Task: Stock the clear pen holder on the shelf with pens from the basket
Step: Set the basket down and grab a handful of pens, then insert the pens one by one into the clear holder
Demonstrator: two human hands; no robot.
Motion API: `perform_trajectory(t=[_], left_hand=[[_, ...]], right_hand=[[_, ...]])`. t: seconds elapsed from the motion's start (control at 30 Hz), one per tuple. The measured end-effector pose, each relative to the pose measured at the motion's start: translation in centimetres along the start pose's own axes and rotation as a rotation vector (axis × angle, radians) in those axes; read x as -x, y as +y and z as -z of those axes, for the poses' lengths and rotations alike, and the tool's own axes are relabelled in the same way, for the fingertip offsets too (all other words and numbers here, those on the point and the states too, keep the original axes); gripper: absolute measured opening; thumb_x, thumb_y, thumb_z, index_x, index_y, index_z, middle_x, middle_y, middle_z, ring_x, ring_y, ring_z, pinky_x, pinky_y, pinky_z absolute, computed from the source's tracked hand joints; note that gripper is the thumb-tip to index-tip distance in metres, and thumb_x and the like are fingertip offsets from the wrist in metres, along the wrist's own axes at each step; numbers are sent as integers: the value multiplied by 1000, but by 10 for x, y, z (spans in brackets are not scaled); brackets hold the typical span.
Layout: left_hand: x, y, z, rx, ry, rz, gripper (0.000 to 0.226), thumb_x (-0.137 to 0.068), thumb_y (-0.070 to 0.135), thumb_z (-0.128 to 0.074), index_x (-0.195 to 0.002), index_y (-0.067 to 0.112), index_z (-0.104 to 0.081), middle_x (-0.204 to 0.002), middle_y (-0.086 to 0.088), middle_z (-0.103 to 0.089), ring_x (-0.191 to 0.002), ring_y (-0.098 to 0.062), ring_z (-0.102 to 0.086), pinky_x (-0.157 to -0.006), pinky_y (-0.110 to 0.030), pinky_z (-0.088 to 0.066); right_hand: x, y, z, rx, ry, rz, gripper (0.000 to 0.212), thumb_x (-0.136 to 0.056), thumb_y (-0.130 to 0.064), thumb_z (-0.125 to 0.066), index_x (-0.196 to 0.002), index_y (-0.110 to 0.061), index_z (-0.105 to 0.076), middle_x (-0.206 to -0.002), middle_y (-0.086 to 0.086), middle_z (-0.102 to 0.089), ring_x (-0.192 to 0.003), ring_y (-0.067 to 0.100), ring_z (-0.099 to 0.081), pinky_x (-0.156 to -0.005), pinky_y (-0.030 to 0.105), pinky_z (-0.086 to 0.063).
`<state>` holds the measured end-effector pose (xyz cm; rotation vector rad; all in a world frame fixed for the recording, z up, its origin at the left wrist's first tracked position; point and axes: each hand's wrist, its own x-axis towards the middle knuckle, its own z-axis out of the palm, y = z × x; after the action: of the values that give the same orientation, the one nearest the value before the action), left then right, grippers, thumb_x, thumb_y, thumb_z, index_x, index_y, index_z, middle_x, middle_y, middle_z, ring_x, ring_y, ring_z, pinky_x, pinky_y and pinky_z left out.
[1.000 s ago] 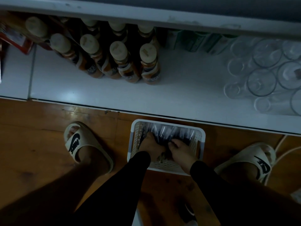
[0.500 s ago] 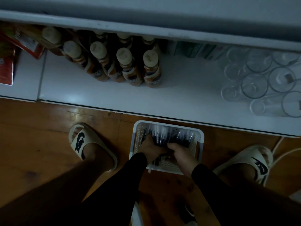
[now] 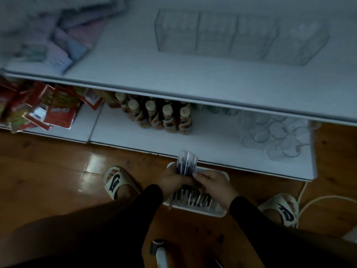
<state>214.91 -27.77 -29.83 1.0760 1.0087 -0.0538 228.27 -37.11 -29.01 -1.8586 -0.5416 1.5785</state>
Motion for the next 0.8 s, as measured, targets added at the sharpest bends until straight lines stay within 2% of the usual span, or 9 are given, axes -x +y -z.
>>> perform_trajectory(t=[0.07, 0.17, 0.3, 0.47, 0.57, 0.67, 0.8], left_hand=[[24, 29, -1, -9, 21, -98, 34, -70, -3, -76, -102, 5, -66, -95, -14, -75, -90, -27, -72, -80, -35, -58], [57, 71, -2, -29, 45, -224, 37, -71, 0, -76, -105, 7, -63, -96, -12, -74, -90, -25, -72, -83, -38, -58], [95, 124, -3, -77, 29, -377, 27, -75, 4, -73, -101, 2, -67, -94, -17, -73, -88, -29, -70, -77, -37, -58], [128, 168, -7, -10, -23, -508, 34, -77, -4, -69, -111, 2, -66, -103, -16, -73, -96, -28, -71, -78, -28, -55], [132, 183, -4, 95, 10, -535, 39, -77, -3, -69, -115, 1, -62, -106, -16, -72, -96, -27, -71, -76, -27, -55], [128, 195, 1, 190, 38, -594, 34, -78, -5, -67, -112, 0, -64, -102, -16, -73, -92, -27, -71, -73, -25, -54], [113, 209, 13, 258, 37, -678, 29, -84, -8, -60, -111, 0, -66, -103, -17, -73, -96, -28, -70, -77, -28, -56]], right_hand=[[24, -28, 3, 33, 27, 109, 20, -93, -36, -61, -86, -23, -75, -82, -4, -75, -80, 17, -70, -68, 27, -56], [57, -69, 7, 98, 88, 259, 20, -94, -33, -61, -86, -20, -75, -83, 2, -74, -81, 21, -70, -80, 39, -59], [90, -117, 12, 161, 190, 409, 32, -93, -33, -61, -78, -7, -72, -75, 13, -72, -73, 24, -69, -81, 50, -56], [116, -167, 16, 277, 324, 547, 31, -91, -30, -59, -71, -8, -69, -69, 8, -70, -70, 25, -68, -75, 48, -57], [120, -187, 17, 250, 397, 621, 24, -88, -28, -63, -70, -15, -71, -67, 3, -71, -68, 20, -69, -72, 46, -58], [116, -203, 16, 219, 435, 681, 15, -87, -27, -66, -73, -26, -72, -71, -6, -72, -70, 10, -69, -73, 38, -60], [96, -223, 18, 210, 464, 747, 10, -86, -26, -67, -79, -25, -73, -73, -10, -72, -70, 4, -68, -70, 26, -58]])
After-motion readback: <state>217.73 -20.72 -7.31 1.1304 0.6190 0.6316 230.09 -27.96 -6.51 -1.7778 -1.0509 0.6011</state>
